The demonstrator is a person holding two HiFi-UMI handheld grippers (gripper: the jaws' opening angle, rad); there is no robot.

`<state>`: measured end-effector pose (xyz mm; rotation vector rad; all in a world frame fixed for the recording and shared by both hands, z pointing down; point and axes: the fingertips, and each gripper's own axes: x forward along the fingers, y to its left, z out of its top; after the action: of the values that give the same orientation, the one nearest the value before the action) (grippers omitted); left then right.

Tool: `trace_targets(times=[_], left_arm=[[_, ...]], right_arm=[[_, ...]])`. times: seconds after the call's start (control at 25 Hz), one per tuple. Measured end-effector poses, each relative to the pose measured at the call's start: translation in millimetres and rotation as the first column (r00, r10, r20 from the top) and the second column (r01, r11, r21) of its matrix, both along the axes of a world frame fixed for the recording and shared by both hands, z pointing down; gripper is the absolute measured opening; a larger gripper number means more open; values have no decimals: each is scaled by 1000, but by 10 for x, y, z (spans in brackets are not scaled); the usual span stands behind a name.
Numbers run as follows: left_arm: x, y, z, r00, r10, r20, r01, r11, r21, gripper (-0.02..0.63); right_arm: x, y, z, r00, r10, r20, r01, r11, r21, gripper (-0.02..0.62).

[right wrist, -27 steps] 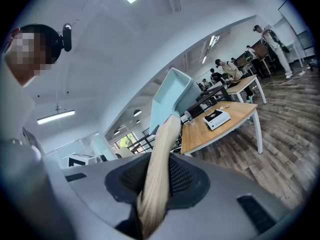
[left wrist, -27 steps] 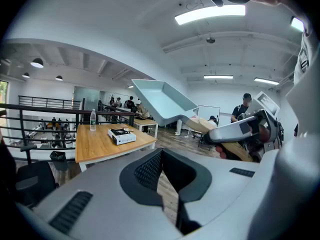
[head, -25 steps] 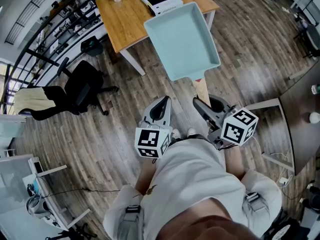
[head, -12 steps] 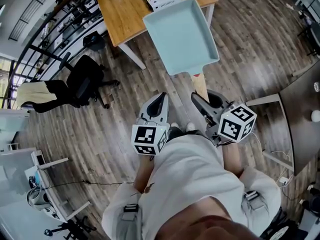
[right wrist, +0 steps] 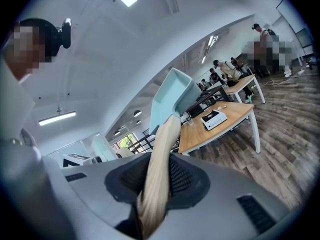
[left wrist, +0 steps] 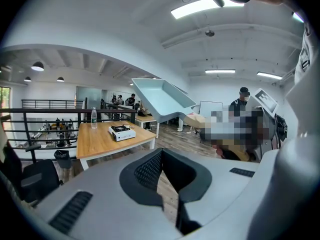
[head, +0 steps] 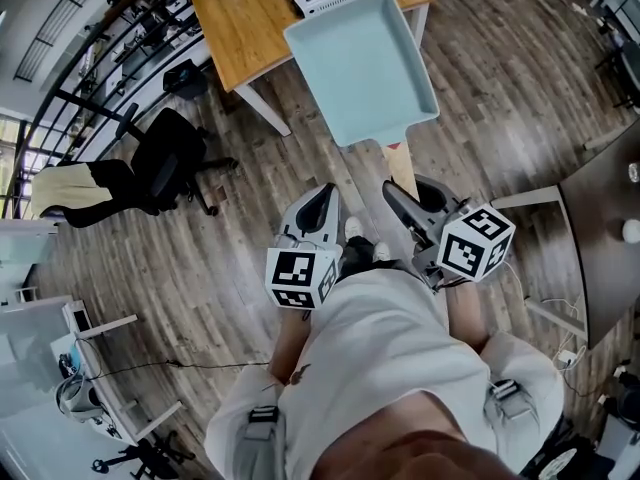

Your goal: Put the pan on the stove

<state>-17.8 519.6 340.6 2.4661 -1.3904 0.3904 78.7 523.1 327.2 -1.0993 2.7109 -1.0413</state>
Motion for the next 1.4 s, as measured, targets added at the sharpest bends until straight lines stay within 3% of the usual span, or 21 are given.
trace_targets(times=[0.8,1.4], left_arm=[[-445,-1091,40,998,42,-39,-42,999,0,18],[-457,-1533,103,996,69,-57,-71,997,-24,18]], right_arm=[[-442,-983,83,998,33,-53,-35,999,-33,103],[-508,-1377,137,996,69,-54,-72,996,-58,101]])
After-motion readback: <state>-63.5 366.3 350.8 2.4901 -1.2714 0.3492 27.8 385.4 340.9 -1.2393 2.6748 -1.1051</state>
